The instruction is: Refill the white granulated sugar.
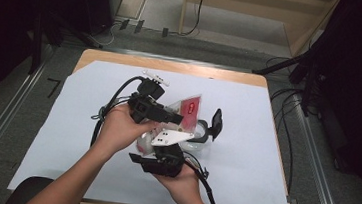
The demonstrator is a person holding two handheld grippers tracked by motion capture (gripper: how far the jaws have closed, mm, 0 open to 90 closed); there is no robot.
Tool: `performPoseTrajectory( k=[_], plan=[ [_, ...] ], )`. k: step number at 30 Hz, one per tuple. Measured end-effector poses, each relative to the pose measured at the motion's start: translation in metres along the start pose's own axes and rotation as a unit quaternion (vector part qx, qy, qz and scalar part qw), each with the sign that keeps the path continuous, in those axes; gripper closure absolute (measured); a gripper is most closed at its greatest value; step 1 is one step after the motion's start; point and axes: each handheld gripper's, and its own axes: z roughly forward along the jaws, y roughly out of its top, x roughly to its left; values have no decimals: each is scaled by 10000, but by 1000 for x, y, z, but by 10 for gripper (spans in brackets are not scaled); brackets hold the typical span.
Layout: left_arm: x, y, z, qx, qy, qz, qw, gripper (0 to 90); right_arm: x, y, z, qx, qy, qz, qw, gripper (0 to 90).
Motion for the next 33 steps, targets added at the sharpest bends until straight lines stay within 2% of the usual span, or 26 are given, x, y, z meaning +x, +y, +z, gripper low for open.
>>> performPoseTrajectory(
  k=[6, 10, 33],
  plan=[
    [1, -1, 1, 3, 19, -22, 10000, 674, 0, -1, 1, 5, -6, -37, 10000, 630],
    [0, -1, 1, 16, 67, 43, 10000, 708, 1, -2, 1, 11, -9, -32, 10000, 631],
    [-5, -2, 1, -2, 142, 111, 9998, 698, 1, -3, 1, -11, 36, -11, 10000, 631]
  ],
)
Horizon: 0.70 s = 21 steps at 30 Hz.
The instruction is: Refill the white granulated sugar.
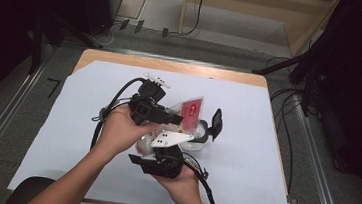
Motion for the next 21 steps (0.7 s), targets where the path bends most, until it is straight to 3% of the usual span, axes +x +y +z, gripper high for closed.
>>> performPoseTrajectory(
  k=[10, 21],
  plan=[
    [1, 2, 0, -5, -20, -23, 10000, 697, 0, 1, 0, -5, 13, 12, 10000, 631],
    [12, 15, -7, -22, 38, -153, 9999, 700, -8, 16, 6, -46, 90, 59, 9999, 631]
  ],
)
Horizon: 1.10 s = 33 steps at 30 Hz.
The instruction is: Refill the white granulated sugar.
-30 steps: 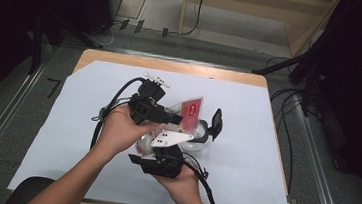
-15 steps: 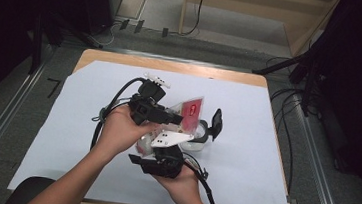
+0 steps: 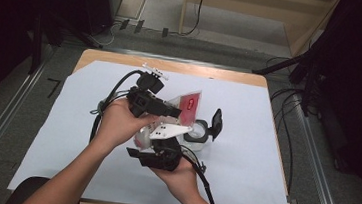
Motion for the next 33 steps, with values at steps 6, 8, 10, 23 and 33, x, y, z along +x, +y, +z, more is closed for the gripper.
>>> performPoseTrajectory(
  k=[6, 8, 10, 23, 33],
  plan=[
    [7, 6, -1, 73, 6, -48, 10000, 707, -7, 6, 5, -57, -10, -9, 10000, 631],
    [8, 5, 0, 66, 40, -3, 10000, 708, -8, 6, 5, -19, -25, -35, 10000, 631],
    [7, 2, 0, 12, 31, -16, 10000, 708, -7, 5, 6, 14, -27, -70, 10000, 631],
    [7, -4, 6, 36, -10, 9, 10000, 698, -6, -1, 4, 196, 7, -67, 9998, 631],
    [6, -3, 5, 8, -43, -44, 10000, 694, -5, 0, 3, 209, -36, -117, 9997, 631]
  ],
)
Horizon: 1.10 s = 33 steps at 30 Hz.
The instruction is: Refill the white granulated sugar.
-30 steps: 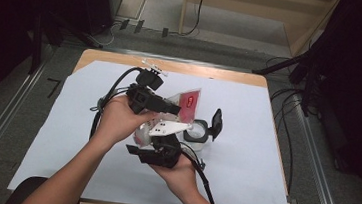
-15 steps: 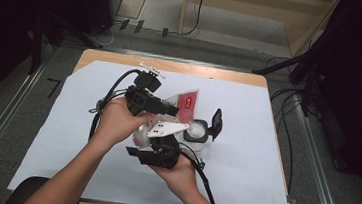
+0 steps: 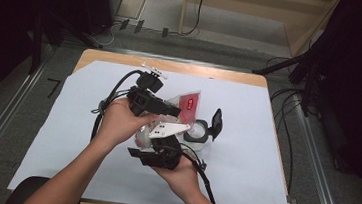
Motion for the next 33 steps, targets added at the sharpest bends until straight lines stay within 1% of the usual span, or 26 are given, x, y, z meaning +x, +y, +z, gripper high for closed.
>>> performPoseTrajectory(
  k=[7, 12, 13, 15, 18, 22, 33],
  plan=[
    [0, 0, 0, 19, -7, -22, 10000, 689, 0, 0, 0, 27, 37, 10, 10000, 632],
    [0, 0, 0, 31, -3, 6, 10000, 689, 0, 1, -1, 46, 41, 7, 10000, 631],
    [0, 0, 0, 22, 2, -26, 10000, 689, 0, 1, -1, 46, 43, 12, 10000, 631],
    [-2, 0, -1, 31, 33, 22, 10000, 686, 1, 1, -1, 27, 62, -5, 10000, 631],
    [-3, 0, -1, 1, 30, 1, 10000, 685, 1, 1, -1, 15, 63, -18, 10000, 631],
    [-3, 0, -1, 25, 57, 19, 10000, 685, 1, 1, -1, 15, 63, -11, 10000, 631],
    [-2, 0, -2, 26, 18, -6, 10000, 682, 3, 2, -1, 26, 63, -30, 10000, 632]
  ],
)
